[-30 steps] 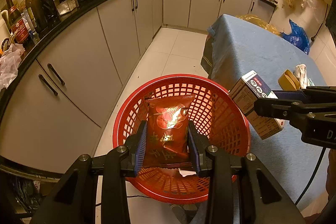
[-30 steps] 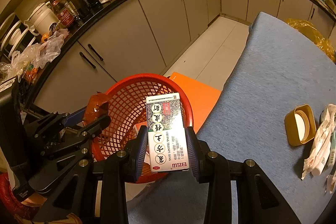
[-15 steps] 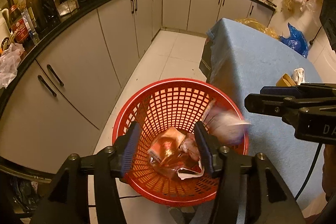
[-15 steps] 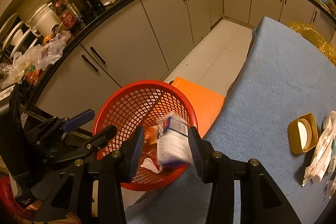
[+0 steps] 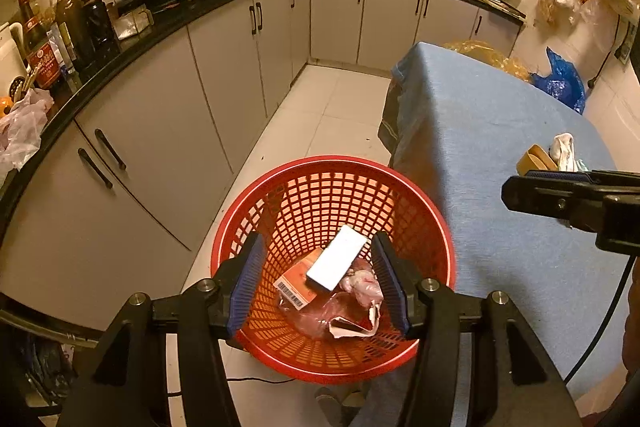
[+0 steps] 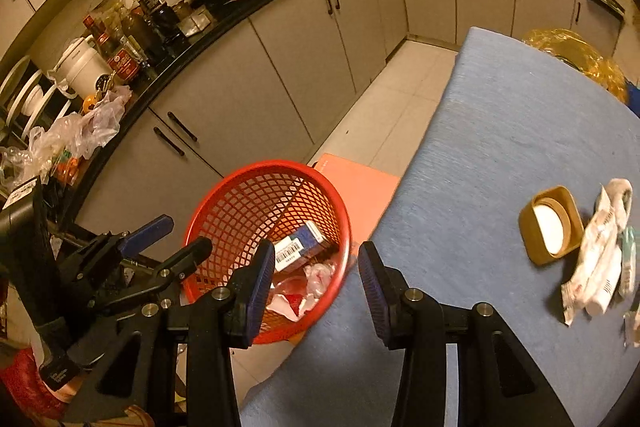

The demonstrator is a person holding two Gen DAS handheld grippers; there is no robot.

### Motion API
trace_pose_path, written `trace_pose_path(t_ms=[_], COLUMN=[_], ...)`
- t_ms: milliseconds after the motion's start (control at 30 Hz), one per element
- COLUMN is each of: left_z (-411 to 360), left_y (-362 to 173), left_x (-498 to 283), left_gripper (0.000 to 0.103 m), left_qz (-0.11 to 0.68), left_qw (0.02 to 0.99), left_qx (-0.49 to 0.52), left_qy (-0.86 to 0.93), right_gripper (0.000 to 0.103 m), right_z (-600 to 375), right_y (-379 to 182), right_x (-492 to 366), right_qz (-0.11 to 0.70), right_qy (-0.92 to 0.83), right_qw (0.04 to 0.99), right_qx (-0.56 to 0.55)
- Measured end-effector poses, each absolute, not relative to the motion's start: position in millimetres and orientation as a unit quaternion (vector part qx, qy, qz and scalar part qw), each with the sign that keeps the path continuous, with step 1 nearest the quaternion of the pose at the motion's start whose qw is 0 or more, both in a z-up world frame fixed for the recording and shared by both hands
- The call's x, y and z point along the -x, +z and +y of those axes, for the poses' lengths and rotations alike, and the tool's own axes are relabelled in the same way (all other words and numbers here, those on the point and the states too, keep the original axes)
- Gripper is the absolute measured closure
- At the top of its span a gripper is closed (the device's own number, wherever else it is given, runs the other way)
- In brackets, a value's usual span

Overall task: Collect trash
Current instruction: 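Return both tools to the table toward the gold tin and white box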

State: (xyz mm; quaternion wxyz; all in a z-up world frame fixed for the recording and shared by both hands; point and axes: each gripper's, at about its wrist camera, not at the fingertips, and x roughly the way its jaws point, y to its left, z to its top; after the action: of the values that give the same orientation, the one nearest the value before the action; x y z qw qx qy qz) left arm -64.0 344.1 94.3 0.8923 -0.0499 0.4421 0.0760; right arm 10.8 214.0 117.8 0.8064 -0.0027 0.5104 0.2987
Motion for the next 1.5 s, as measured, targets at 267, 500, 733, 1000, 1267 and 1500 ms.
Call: trace_pose_path(t_ms=[267,500,733,1000,1267,1500], left_z=[326.4,306.2,279.1,233.0,187.2,145.4], left_y=[99.4,101.8,104.8,108.6,108.7,107.2], left_x=[67.8,74.9,80.4,73.0,59.6,37.1], left_gripper=[0.049,0.049,0.049,0.049,0.049,0.049], left_qz=[0.438,0.44,0.441,0.442,0.445,0.454], left_qw=[0.895,0.893,0.894,0.896,0.895,0.89], left_qx=[0.044,0.04,0.031,0.012,-0.009,-0.013], left_qy=[0.077,0.082,0.074,0.043,0.002,-0.034], right_gripper=[0.049,0.044,0.042,0.042,0.042,0.042], right_z=[189.5,166.8,127.3,69.3,4.0,-47.7], right_y=[119.4,121.3,116.7,112.5,111.3,113.8], right_x=[0.6,16.2,30.3,38.9,44.8,49.2], right_qz=[0.505,0.484,0.487,0.495,0.5,0.498], right_qy=[0.286,0.27,0.255,0.216,0.161,0.121], right_qw=[0.814,0.832,0.835,0.842,0.851,0.857], right_qx=[0.008,0.035,0.032,0.007,-0.031,-0.054])
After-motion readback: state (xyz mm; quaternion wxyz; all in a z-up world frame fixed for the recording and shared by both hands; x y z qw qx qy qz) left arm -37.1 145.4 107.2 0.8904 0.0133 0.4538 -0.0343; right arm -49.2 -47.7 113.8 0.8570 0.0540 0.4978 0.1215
